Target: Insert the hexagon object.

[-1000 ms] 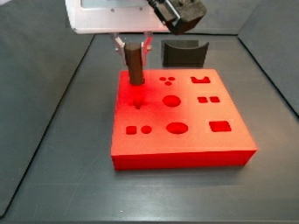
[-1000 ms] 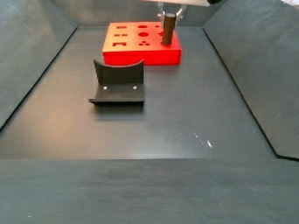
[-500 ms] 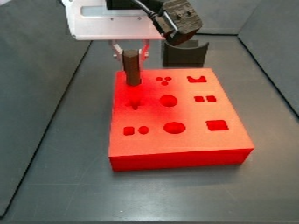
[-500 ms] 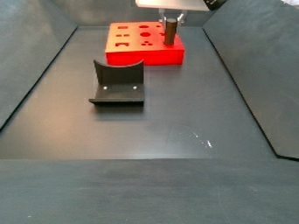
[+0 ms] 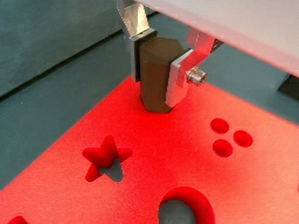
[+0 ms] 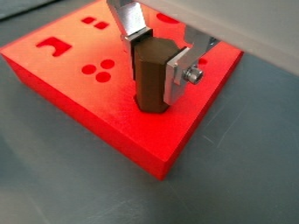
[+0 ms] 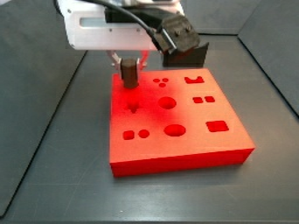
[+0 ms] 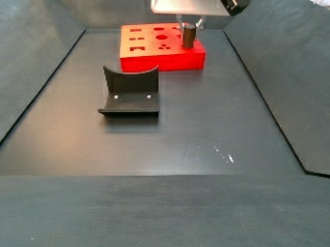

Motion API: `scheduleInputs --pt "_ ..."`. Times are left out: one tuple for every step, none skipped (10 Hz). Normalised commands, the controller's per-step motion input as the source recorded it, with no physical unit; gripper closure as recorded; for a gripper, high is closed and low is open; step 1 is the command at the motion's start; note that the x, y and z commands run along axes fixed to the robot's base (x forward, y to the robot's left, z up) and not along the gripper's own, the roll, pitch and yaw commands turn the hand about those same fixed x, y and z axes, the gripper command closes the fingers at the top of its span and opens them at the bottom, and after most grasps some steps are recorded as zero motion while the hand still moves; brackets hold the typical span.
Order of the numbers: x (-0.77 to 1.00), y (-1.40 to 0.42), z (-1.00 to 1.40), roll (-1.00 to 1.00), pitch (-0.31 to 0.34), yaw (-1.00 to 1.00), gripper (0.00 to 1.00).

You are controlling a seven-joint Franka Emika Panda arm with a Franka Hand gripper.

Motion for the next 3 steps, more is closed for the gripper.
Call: scheduleInputs --pt "0.06 -0.13 -0.71 0.08 0.221 0.00 1.00" --pt "0.06 -0.05 -0.66 0.08 0.239 0.00 1.00" --pt "0.00 0.00 0.00 0.00 0.000 0.00 1.00"
